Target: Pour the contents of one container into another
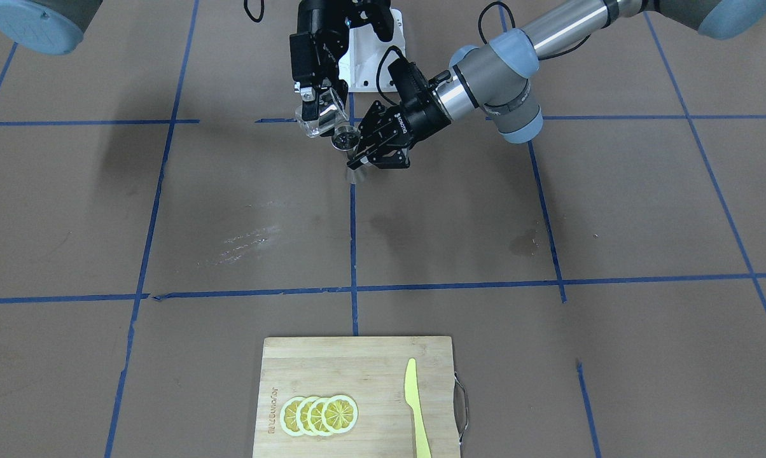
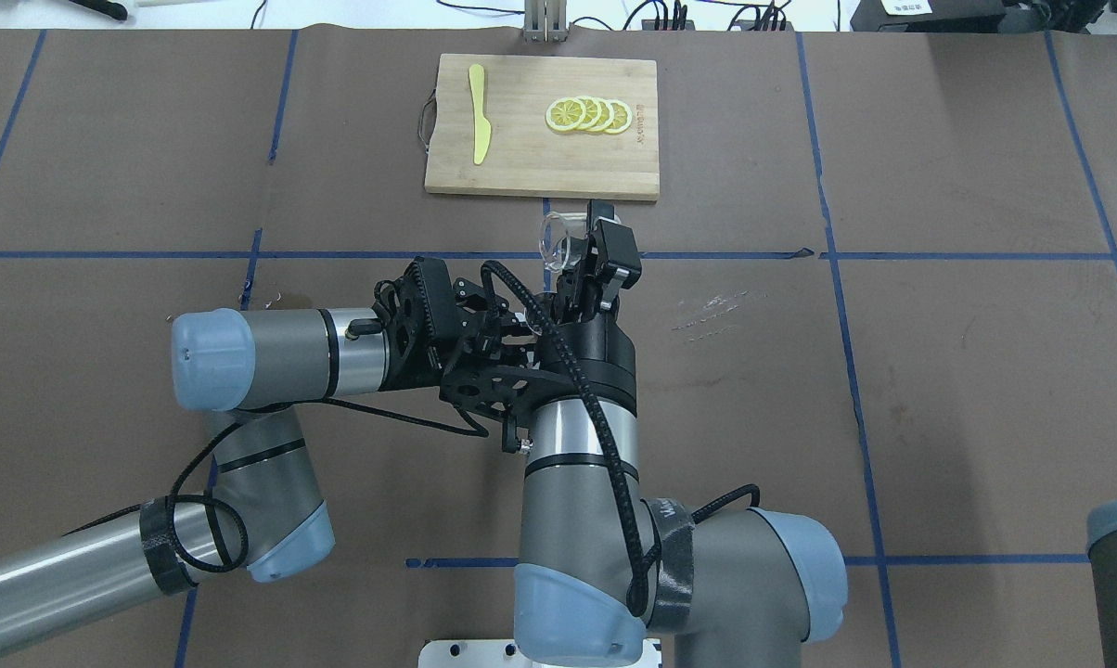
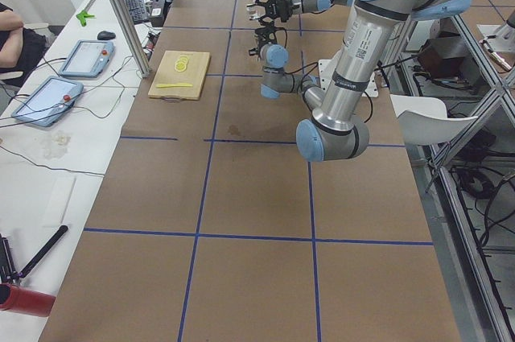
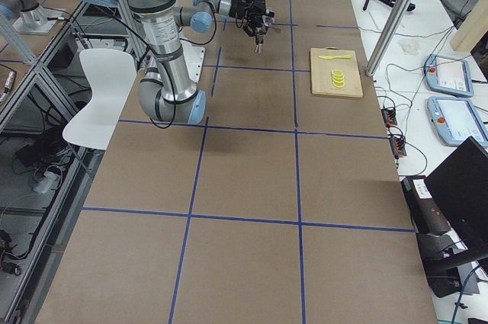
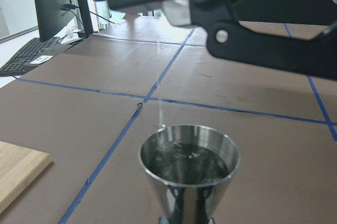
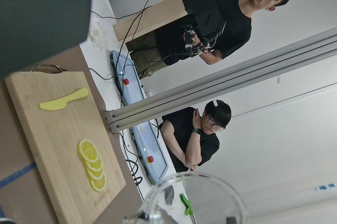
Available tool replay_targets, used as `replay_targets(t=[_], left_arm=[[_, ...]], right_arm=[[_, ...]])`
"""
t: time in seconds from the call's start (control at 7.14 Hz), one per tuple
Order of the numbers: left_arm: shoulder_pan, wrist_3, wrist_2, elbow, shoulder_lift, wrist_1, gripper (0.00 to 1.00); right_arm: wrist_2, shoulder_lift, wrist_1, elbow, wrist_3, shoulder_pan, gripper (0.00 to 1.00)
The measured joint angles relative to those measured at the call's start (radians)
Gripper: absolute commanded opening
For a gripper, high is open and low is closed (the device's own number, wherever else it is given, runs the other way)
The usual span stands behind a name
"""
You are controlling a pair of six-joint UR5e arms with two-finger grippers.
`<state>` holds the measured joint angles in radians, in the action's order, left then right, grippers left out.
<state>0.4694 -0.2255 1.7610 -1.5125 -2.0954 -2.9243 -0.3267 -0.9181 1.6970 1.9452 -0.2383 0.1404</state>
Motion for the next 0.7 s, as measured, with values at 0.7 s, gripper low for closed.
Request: replay_targets(t=[0.7], left_arm=[[0.001,-0.001,0.000,-0.001,0.000,-0.001,0.00]], right_arm=[[-0.067,-0.032,-0.047,0.012,-0.002,0.059,0.00]])
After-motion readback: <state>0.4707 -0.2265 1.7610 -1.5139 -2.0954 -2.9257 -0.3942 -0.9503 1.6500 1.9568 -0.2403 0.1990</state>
